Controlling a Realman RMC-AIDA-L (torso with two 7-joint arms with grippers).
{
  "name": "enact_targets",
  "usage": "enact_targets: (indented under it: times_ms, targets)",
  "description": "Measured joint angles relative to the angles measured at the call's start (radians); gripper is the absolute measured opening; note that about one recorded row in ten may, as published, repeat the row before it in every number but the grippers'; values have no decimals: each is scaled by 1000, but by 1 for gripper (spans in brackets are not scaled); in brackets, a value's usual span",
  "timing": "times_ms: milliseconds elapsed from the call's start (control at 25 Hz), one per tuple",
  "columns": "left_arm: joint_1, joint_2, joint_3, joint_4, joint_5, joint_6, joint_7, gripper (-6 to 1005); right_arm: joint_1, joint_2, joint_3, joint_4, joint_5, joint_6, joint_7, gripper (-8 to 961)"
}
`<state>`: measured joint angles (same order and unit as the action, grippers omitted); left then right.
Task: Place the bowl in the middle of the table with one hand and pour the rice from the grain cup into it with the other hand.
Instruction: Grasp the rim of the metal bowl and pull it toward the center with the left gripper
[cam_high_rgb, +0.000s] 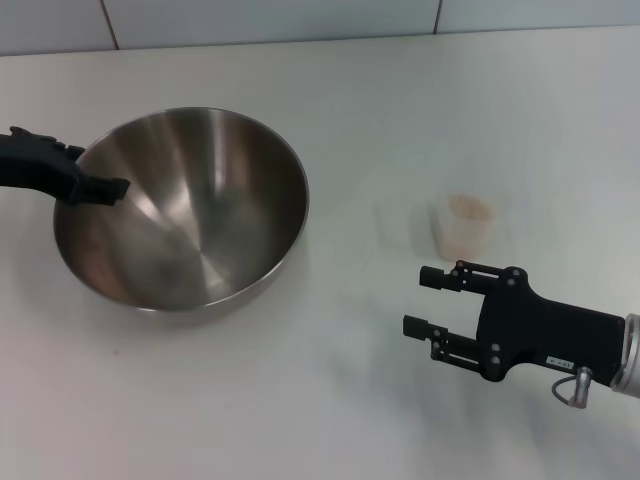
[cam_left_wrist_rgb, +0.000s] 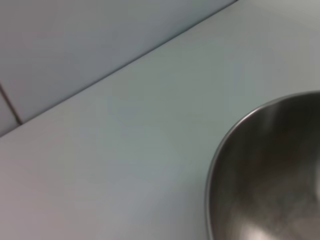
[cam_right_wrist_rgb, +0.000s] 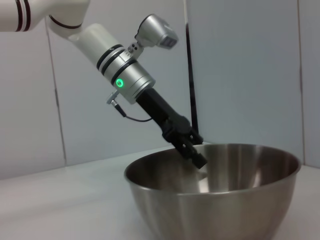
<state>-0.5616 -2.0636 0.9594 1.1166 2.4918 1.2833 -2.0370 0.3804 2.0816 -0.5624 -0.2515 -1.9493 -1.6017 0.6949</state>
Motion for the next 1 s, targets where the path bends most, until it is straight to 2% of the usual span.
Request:
enact_targets:
  times_ms: [160, 400, 800, 1000]
  targets:
    - [-12, 0, -5, -4, 36, 0, -21, 684, 0, 0, 12, 1, 0, -5, 0, 593]
    - [-14, 1, -7, -1, 37, 1, -26, 472, 0, 0, 13, 2, 1, -6, 0, 593]
    - [-37, 0, -10, -6, 34, 13, -46, 207, 0, 0, 13, 1, 1, -7, 0, 594]
    - [-45, 0, -14, -5, 34, 24, -48, 122, 0, 0, 13, 1, 1, -7, 0, 594]
